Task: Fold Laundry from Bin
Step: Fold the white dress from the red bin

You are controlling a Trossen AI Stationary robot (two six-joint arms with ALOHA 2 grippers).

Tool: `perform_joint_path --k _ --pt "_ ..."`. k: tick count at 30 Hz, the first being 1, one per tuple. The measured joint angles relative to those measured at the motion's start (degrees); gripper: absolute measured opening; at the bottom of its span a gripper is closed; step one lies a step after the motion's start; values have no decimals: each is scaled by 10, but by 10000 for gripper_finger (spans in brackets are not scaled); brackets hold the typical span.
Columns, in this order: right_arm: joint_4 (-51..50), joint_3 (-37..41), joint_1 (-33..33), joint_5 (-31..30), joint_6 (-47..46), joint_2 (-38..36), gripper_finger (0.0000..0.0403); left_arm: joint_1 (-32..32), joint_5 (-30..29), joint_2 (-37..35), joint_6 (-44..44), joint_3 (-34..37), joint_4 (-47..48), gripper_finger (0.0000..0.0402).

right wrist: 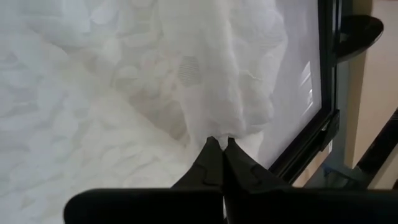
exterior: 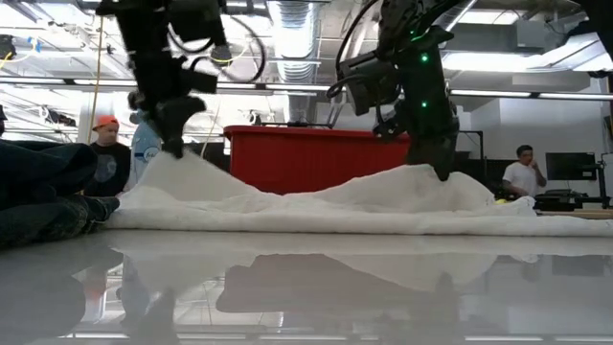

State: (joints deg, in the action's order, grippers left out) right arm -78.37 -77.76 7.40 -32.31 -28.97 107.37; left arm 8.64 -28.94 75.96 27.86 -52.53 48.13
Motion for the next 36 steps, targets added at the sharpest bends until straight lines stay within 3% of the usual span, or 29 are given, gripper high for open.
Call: perform_joint_path --k 7,20,25,30,36 --pt "-25 0 -15 -8 18 0 23 -17 19 0 35 61 -6 0" --pt "-36 0 -39 2 40 0 36 -44 51 0 39 67 -11 0" --pt "-24 0 -42 51 40 0 38 -56 70 0 -1 67 -19 3" --pt "-14 0 -42 85 51 0 45 -61 91 0 -23 67 -21 38" --pt "-7 0 -44 103 70 0 76 -61 140 0 -59 67 -20 116"
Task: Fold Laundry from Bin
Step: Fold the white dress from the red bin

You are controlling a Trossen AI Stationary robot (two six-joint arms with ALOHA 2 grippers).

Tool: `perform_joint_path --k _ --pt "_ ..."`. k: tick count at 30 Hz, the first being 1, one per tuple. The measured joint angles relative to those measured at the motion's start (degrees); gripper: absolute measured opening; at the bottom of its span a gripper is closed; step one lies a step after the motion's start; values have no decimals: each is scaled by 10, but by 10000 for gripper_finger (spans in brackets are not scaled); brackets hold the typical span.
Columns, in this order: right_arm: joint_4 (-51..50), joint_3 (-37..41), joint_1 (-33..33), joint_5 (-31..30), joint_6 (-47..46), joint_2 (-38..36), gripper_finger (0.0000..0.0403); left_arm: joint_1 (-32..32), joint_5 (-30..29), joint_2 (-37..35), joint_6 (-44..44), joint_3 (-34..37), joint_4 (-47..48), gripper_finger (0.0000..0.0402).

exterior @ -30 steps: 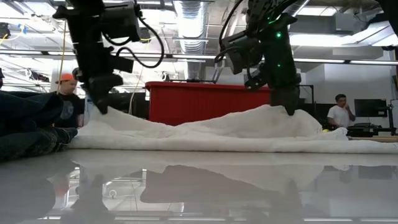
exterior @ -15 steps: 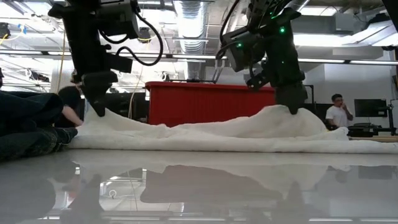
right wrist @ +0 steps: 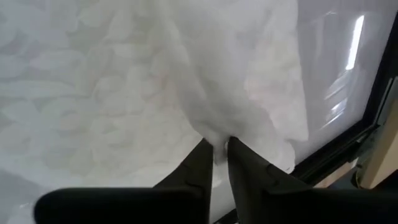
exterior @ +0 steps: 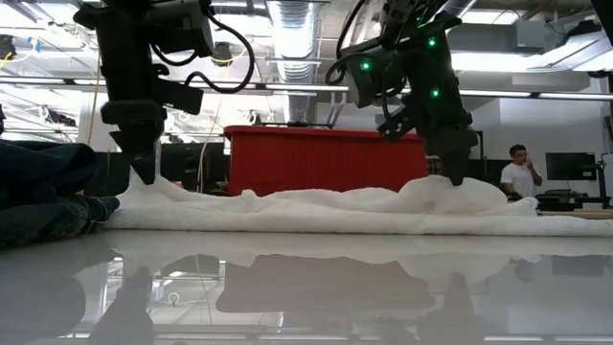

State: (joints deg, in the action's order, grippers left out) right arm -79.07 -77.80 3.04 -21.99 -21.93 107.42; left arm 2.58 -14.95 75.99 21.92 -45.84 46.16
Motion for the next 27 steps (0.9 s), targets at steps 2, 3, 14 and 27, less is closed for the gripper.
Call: perform_joint_path --k 2,3,14,27 --pt "0 0 1 1 1 0 90 0 14 0 -8 0 6 146" --pt "-1 0 1 1 1 0 98 1 21 0 -9 0 10 160" --pt "39 0 4 10 10 -54 171 64 44 -149 36 -52 -159 214" --pt "41 65 85 153 135 -223 179 275 266 -68 -77 -52 -289 213"
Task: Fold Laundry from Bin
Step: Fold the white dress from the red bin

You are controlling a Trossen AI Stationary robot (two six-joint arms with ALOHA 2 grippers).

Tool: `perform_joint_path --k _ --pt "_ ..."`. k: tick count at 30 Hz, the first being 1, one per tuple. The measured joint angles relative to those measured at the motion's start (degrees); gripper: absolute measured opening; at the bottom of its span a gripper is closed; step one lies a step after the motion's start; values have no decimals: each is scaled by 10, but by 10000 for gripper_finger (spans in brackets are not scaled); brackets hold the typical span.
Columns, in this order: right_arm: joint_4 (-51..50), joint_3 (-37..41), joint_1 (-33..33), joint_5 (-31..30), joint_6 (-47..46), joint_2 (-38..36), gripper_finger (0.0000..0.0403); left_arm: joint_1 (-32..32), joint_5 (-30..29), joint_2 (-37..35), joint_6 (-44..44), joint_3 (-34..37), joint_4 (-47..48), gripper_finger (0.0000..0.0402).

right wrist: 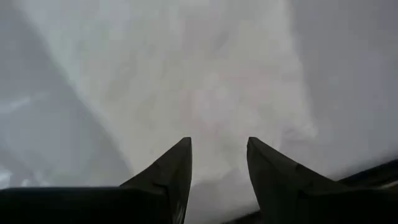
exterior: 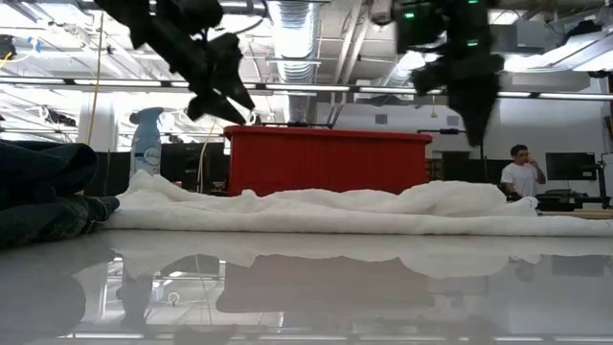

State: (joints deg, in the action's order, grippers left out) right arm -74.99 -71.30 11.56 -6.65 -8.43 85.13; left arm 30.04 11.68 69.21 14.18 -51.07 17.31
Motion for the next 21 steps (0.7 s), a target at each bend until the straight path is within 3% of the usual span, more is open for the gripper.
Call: perform_joint_path --k 4,8,11,21 --pt "67 90 -23 22 25 -71 179 19 48 43 -36 0 -26 213" --pt "144 150 -54 -38 45 -122 174 22 74 78 -66 0 -48 213" --pt "151 165 -55 -82 57 -132 171 24 76 98 -77 0 -61 213" --pt "189 236 -22 -73 103 -127 170 41 89 115 -90 0 -81 213"
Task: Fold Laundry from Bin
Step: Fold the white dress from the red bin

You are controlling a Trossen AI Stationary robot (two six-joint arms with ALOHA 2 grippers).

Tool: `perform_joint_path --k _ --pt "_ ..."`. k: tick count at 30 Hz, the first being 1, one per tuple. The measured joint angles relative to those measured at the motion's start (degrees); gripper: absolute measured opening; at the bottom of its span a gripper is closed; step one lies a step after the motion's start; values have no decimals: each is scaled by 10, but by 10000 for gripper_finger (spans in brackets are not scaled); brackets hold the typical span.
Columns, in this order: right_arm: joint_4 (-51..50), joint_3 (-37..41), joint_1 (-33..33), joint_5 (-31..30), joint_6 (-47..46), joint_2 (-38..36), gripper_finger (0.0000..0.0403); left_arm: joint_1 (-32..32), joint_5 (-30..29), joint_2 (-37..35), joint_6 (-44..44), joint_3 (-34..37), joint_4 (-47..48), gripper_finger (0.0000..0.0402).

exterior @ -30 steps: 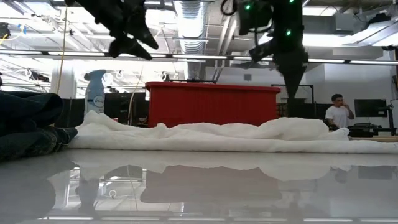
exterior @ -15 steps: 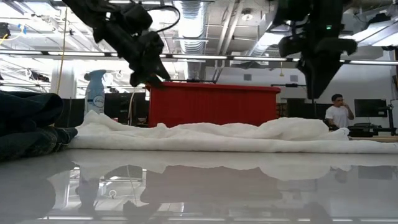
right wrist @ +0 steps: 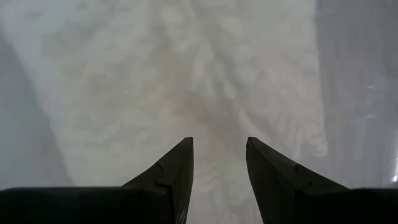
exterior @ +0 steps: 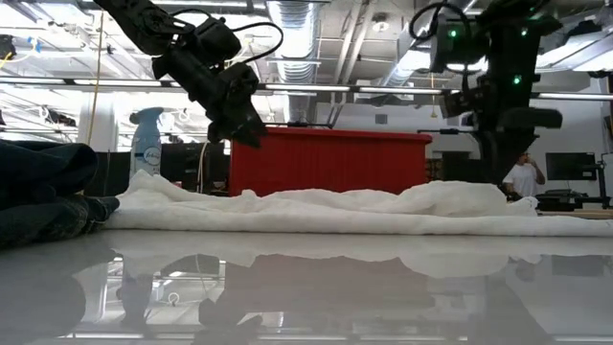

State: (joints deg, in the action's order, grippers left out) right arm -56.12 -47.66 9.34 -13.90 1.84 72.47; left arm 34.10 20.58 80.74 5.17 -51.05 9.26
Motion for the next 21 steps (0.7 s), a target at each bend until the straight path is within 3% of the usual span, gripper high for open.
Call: perform_joint_path --k 8,17,21 --pt "21 11 37 -4 37 1 156 6 -4 -1 -6 0 0 212" --pt "15 11 78 34 62 16 19 6 -7 -1 -9 0 1 212" --pt "-1 10 83 6 51 28 13 6 -19 -1 -10 0 3 212"
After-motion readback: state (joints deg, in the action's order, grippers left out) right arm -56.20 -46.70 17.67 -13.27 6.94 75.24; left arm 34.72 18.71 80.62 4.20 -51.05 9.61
